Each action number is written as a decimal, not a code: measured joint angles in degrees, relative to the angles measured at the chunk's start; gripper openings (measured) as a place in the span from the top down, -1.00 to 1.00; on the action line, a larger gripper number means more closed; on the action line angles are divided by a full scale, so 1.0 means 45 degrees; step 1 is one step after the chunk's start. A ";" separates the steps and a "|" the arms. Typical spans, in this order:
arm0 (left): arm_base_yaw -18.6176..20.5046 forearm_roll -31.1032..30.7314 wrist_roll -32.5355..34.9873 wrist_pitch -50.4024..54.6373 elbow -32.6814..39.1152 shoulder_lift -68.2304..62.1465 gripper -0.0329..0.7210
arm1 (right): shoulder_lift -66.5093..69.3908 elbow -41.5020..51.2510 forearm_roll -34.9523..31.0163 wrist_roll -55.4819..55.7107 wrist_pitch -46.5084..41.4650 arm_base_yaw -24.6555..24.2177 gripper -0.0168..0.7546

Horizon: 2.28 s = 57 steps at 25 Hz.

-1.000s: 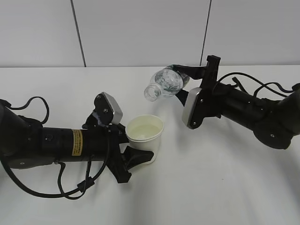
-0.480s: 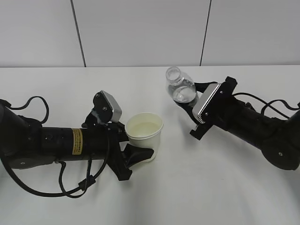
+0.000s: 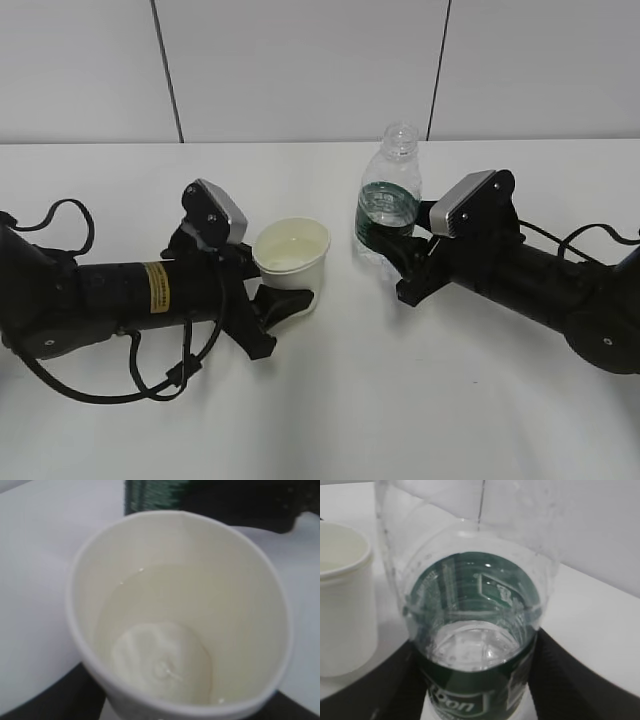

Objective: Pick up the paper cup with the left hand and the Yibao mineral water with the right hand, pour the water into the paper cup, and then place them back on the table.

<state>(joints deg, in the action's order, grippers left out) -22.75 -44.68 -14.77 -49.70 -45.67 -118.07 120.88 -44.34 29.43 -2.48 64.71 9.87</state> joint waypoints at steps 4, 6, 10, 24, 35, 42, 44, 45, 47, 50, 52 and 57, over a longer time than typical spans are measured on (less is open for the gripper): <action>0.0450 0.0906 0.0461 0.0000 0.0000 0.0000 -0.26 | 0.0000 0.0000 0.0743 0.0729 0.0000 0.0000 -0.12; 0.0636 0.1162 0.0770 0.0000 0.0000 0.0000 -0.26 | 0.0000 0.0000 0.1165 0.0870 0.0000 0.0000 -0.12; 0.0737 0.1367 0.0983 0.0000 0.0000 0.0000 -0.26 | 0.0000 0.0000 0.1838 0.0965 -0.0187 0.0000 -0.12; 0.0755 0.2092 0.1182 -0.0580 0.0000 -0.0503 -0.31 | 0.1045 -0.0022 0.1086 0.0995 -0.0031 0.0000 -0.12; 0.0755 0.2111 0.1221 -0.0766 0.0000 -0.0513 -0.52 | 0.1045 -0.0022 0.1337 0.1136 0.0103 0.0000 -0.79; 0.0778 0.1982 0.0132 0.0022 0.0000 -0.0420 -0.52 | 0.1045 -0.0022 0.1351 0.1651 -0.0727 0.0000 -0.80; 0.0788 0.1873 0.0018 0.0352 0.0000 -0.0215 -0.52 | 0.1045 -0.0022 0.1333 0.1796 -0.0839 0.0000 -0.80; 0.0803 0.1842 0.0004 0.0546 0.0000 -0.0097 -0.52 | 0.1045 -0.0022 0.1300 0.1828 -0.0863 0.0000 -0.80; 0.0859 0.1573 -0.0109 0.1108 0.0000 0.0159 -0.53 | 0.1017 -0.0022 0.1300 0.1878 -0.0991 0.0000 -0.80; 0.1025 0.0869 -0.0777 0.1749 0.0000 0.0401 -0.53 | 0.0766 -0.0022 0.1269 0.1877 -0.1569 0.0000 -0.80; 0.1103 0.0453 -0.1135 0.1937 0.0000 0.0507 -0.53 | 0.0554 0.0006 0.1184 0.1877 -0.1884 0.0000 -0.80; 0.1103 0.0088 -0.1470 0.2761 0.0012 0.0708 -0.53 | 0.0162 0.0263 0.1180 0.1877 -0.2180 0.0000 -0.80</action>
<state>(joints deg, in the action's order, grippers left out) -17.79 -44.29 -21.39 -37.28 -45.62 -114.88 121.61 -43.15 34.74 5.96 54.90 9.87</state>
